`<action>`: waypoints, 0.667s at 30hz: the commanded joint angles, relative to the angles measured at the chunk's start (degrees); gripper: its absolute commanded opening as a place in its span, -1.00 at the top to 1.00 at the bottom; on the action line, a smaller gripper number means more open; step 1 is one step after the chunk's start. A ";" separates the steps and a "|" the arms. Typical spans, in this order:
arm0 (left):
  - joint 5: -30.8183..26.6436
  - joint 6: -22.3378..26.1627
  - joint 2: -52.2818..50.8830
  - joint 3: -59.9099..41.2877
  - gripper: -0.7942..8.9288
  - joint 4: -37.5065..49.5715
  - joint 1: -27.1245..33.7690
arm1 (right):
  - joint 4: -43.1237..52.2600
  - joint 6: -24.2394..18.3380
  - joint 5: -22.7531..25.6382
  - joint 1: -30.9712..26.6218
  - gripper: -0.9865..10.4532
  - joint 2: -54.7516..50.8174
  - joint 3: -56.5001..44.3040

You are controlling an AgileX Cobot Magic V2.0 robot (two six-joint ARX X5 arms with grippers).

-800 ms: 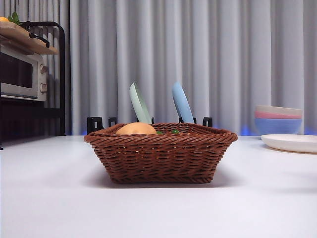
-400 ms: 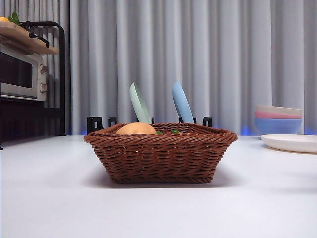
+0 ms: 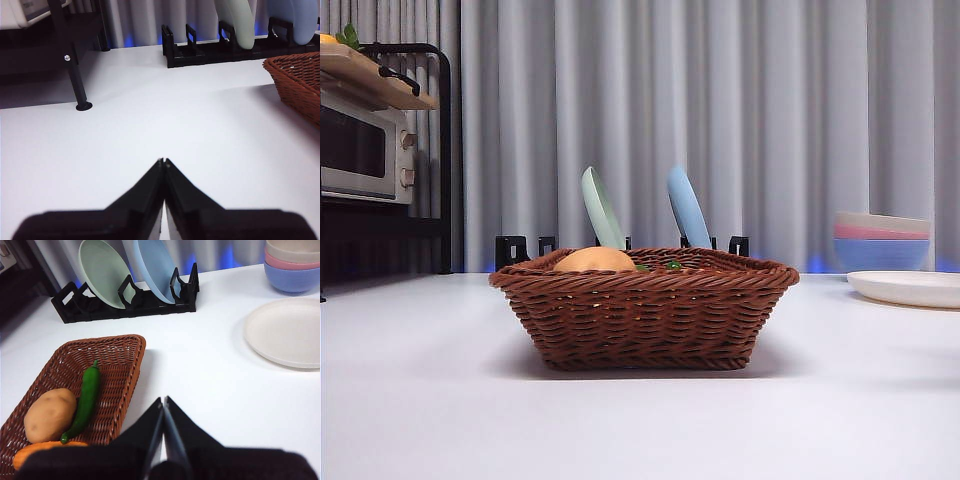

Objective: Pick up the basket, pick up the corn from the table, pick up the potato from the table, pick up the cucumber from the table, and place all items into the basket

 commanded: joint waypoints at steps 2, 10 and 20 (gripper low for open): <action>-0.22 0.44 -0.15 -0.85 0.84 0.17 0.15 | 0.28 0.57 0.17 0.00 0.82 -0.11 -0.24; -0.22 0.44 -0.15 -0.87 0.84 0.17 0.15 | 0.11 -0.50 0.22 0.00 0.82 -0.13 -0.24; -0.28 0.44 -0.15 -0.87 0.84 0.17 0.15 | -1.42 -17.73 -9.22 -9.11 0.82 -5.66 -2.51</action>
